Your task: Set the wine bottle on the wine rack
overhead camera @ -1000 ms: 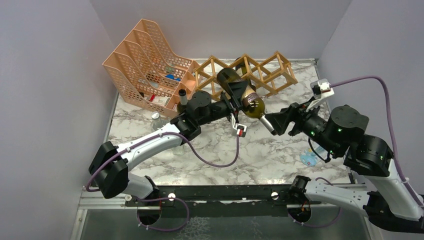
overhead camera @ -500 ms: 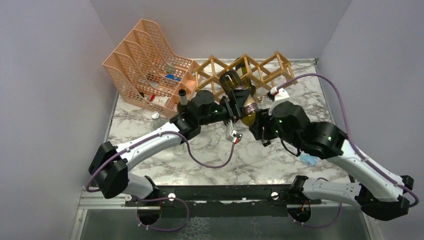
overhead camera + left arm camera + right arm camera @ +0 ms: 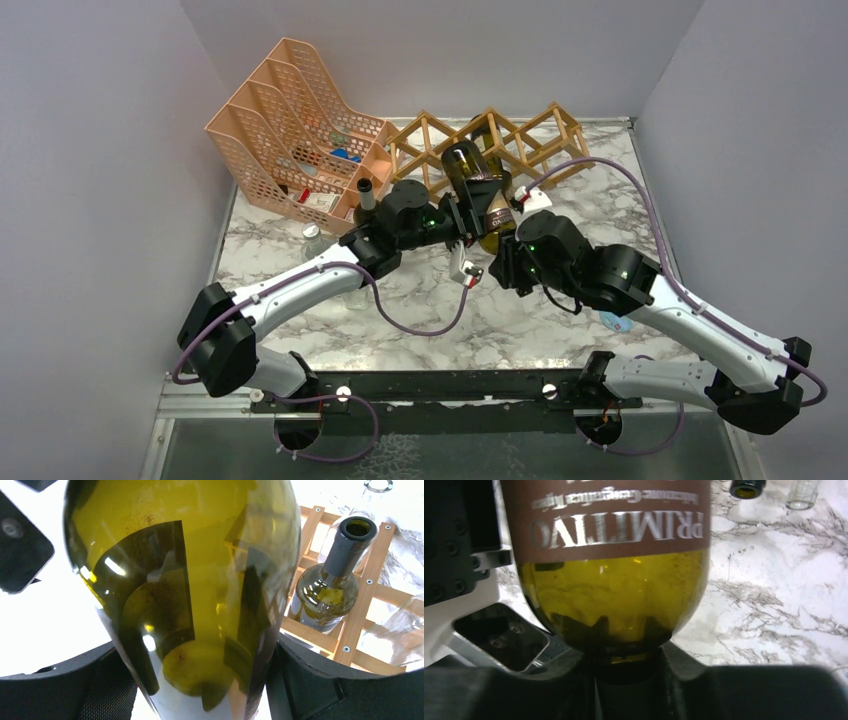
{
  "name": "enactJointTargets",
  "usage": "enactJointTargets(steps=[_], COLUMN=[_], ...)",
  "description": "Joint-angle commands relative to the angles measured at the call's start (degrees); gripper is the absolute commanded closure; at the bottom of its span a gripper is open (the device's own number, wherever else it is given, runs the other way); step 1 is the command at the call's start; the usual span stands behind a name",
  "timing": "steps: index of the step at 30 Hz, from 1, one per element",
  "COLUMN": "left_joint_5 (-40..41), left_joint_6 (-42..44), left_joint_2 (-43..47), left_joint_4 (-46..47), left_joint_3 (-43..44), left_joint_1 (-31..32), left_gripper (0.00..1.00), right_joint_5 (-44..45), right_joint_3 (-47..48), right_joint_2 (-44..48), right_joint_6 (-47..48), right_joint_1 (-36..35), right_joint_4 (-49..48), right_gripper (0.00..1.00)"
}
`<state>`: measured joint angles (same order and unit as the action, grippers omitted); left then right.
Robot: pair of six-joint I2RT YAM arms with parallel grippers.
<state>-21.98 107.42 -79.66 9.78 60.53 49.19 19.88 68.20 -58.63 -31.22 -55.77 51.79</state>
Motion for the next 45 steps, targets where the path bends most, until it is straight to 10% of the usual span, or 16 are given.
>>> enactJointTargets(steps=[1, 5, 7, 8, 10, 20, 32, 45], left_joint_5=[-1.01, -0.54, 0.13, 0.73, 1.73, 3.78, 29.46, 52.85], left_joint_6=[-1.55, -3.09, -4.71, -5.6, -7.11, -9.32, -57.1, -87.43], left_joint_2=[3.62, 3.83, 3.73, 3.58, 3.2, 3.46, 4.77, 4.86], left_joint_4=[4.99, 5.04, 5.36, 5.55, 6.86, 6.22, 2.18, -13.57], left_joint_3=[2.74, 2.62, 2.51, 2.64, 2.38, 1.03, 18.53, 28.5], left_joint_1=[-0.06, -0.06, -0.06, -0.06, -0.01, -0.01, -0.06, 0.28], left_gripper=[1.0, 1.0, 0.63, 0.26, 0.02, 0.01, 0.01, 0.01], right_joint_5=[0.55, 1.42, 2.33, 2.91, 4.63, 17.96, 12.67, -6.64], right_joint_3=[-0.82, -1.06, -0.98, -0.91, -0.58, 2.08, -1.82, -8.42], right_joint_2=[-0.91, -0.59, 0.14, 0.46, 1.31, 3.01, 3.38, -1.36], right_joint_6=[-1.03, -0.84, -0.41, -0.38, -0.46, -7.69, -11.11, -4.69], right_joint_1=[-0.15, -0.19, -0.19, -0.2, -0.14, -0.19, -0.21, -0.2], right_joint_4=[-3.49, -5.09, -6.58, -7.13, -7.99, -5.54, -7.35, -22.09], right_gripper=[0.73, 0.97, 0.99, 0.99, 0.99, 0.99, 0.99, 0.99])
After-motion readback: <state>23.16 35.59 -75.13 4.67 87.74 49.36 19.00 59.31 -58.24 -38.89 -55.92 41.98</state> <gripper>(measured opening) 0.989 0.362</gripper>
